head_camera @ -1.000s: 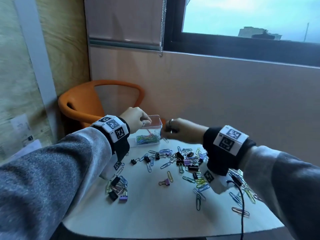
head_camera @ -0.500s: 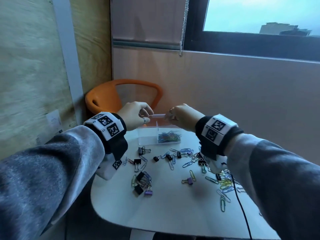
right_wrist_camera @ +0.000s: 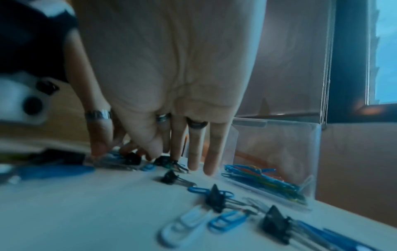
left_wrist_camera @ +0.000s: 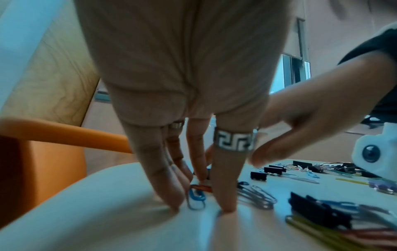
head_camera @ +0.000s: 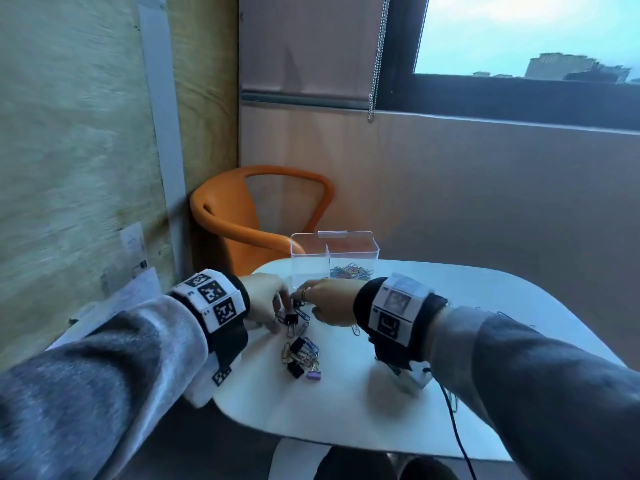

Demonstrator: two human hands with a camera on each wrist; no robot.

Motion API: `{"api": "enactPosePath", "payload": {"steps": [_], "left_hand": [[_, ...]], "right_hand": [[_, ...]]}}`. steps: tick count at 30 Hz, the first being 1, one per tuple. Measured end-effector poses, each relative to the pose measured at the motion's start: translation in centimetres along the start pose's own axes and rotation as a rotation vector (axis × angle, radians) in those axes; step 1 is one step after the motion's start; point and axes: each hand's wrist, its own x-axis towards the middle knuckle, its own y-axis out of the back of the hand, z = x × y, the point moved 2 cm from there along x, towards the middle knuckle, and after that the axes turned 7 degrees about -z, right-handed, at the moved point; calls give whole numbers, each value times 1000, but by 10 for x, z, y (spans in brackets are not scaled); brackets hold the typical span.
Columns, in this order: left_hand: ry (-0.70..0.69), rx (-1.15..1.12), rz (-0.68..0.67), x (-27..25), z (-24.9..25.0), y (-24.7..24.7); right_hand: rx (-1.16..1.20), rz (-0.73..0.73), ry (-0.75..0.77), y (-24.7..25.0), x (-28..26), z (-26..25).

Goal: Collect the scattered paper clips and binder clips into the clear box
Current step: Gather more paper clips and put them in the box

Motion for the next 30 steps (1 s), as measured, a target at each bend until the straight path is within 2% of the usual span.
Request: {"api": "enactPosePath", "payload": {"steps": [7, 16, 23, 30], "left_hand": [[-102, -110, 46, 4, -1, -2], [-186, -37, 71, 5, 1, -3], [-177, -53, -4, 12, 2, 0], [-110, 95, -16, 14, 8, 1]], "right_hand": [[63, 25, -91, 3, -20, 27], [51, 26, -114, 2, 1, 23], [183, -32, -128, -4, -28, 51], [313, -23, -171, -5, -30, 61]]}}
